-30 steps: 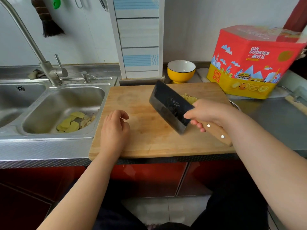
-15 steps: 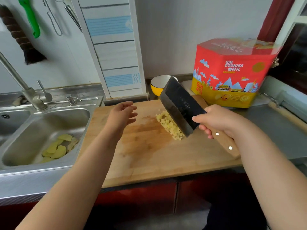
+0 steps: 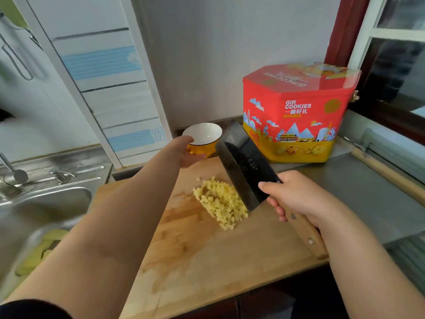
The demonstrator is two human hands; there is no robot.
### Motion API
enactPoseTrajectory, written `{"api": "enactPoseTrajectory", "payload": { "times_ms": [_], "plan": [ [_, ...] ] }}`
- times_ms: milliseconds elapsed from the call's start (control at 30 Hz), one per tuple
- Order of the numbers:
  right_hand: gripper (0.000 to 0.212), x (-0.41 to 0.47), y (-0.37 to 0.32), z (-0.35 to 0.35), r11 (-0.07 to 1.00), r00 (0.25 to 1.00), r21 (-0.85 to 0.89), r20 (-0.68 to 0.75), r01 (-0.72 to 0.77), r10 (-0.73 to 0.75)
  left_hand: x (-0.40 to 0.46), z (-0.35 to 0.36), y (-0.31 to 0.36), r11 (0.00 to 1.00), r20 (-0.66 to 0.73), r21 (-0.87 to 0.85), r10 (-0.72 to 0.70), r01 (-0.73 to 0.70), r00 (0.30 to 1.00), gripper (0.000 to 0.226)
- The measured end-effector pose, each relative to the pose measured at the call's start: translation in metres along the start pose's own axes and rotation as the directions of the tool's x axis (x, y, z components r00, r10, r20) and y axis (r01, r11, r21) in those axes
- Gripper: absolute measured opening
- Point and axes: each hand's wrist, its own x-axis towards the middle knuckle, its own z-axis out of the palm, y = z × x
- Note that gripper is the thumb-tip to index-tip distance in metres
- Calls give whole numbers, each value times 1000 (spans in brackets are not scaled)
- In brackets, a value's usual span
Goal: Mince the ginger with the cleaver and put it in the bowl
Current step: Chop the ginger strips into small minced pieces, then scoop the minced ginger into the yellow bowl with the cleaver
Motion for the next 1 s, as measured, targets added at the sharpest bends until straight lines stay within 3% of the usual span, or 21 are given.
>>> {"api": "enactPoseTrajectory", "payload": {
  "times_ms": [367, 533, 700, 867, 1000],
  "plan": [
    [43, -3, 9, -8, 998, 998, 17, -31, 56, -56, 22, 17, -14, 997, -86, -73, 24, -30, 996, 54],
    [46, -10, 11, -3, 995, 994, 62, -69, 84, -80, -20, 8, -14, 989, -4, -96, 116, -116, 993, 47],
    [55, -23, -2, 3, 989, 985, 53, -116, 138, -131, -75, -36, -18, 985, 16, -87, 148, -146, 989, 50],
    [71, -39, -19, 26, 986, 984, 56, -90, 156, -151, -125, -90, -47, 992, -19, 49, 118, -117, 993, 45],
    [73, -50, -31, 43, 973, 972, -78, -79, 216, -222, -152, -127, -60, 989, -46, 123, 90, -84, 995, 41]
  ]
}}
